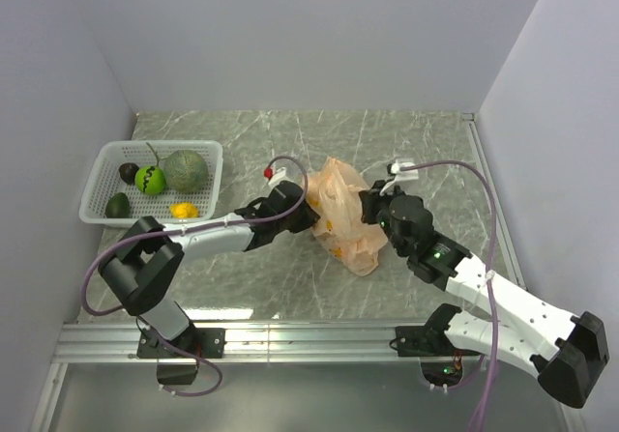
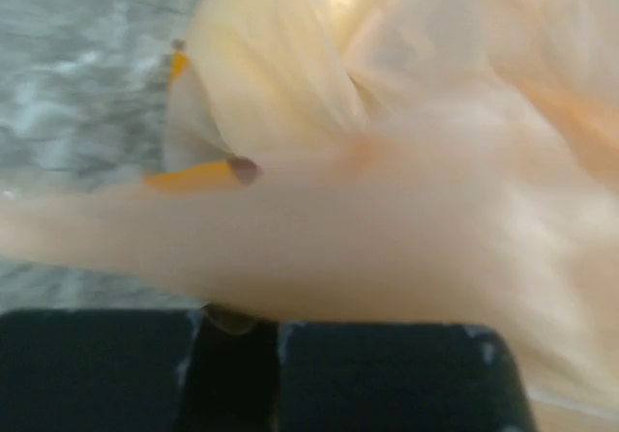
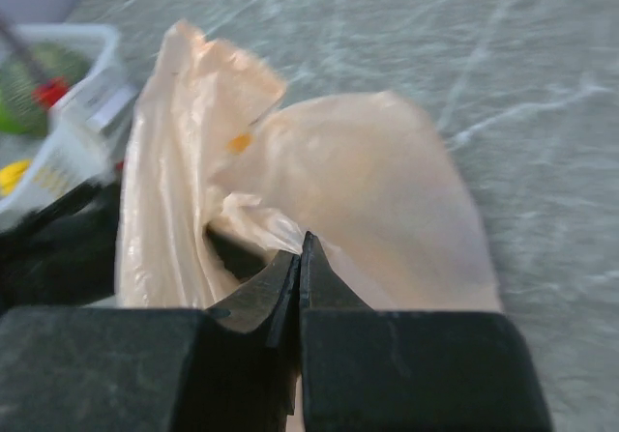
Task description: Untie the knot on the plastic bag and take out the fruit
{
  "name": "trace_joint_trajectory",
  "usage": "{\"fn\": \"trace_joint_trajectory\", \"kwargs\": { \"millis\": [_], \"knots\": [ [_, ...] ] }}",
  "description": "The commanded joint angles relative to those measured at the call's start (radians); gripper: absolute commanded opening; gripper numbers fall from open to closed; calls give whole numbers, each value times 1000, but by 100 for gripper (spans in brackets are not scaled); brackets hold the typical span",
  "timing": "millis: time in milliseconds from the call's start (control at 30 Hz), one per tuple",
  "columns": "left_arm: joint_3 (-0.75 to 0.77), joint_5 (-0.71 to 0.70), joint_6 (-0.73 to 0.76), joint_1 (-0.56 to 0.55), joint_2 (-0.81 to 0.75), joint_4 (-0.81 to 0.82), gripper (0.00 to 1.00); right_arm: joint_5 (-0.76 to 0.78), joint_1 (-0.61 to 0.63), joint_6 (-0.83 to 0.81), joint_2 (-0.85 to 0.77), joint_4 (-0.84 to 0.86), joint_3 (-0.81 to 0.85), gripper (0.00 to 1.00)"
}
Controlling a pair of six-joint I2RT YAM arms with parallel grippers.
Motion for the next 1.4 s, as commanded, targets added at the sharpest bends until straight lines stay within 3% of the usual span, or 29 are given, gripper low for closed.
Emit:
{"fn": "trace_joint_trajectory", "kwargs": {
  "millis": [0, 67, 167, 300, 367, 433, 533, 567, 667, 800, 1100, 1233, 1367],
  "knots": [
    [-36, -16, 27, 56, -87, -1, 0, 192, -123, 8, 5, -15, 49, 0],
    [-99, -19, 56, 134, -129, -29, 1, 145, -314, 109, -5, -53, 54, 0],
    [-194, 35, 76, 254, -204, -29, 1, 38, -449, 167, 14, -70, 80, 0],
    [-266, 32, 96, 316, -278, -46, 1, -37, -480, 172, 57, -44, 97, 0],
    [-303, 62, 96, 319, -292, -24, 1, -185, -480, 134, 78, 10, 94, 0],
    [-326, 111, 103, 319, -301, 8, 0, -286, -458, 87, 90, 30, 94, 0],
    [-322, 182, 113, 305, -304, 33, 5, -283, -336, -31, 91, -56, 146, 28],
    [-313, 183, 118, 297, -308, 25, 6, -248, -293, -65, 77, -85, 164, 45],
    [-268, 153, 132, 255, -339, -23, 13, -98, -146, -148, 49, -189, 261, 60],
    [-211, 86, 139, 210, -374, -82, 20, -21, -29, -199, 29, -249, 318, 62],
    [-190, 39, 139, 179, -391, -113, 21, -27, 169, -227, 135, -265, 382, 62],
    [-198, 29, 130, 170, -387, -110, 21, -22, 180, -130, 178, -249, 295, 60],
    [-210, 19, 126, 170, -379, -107, 21, -44, 178, 2, 193, -278, 105, 57]
  ]
}}
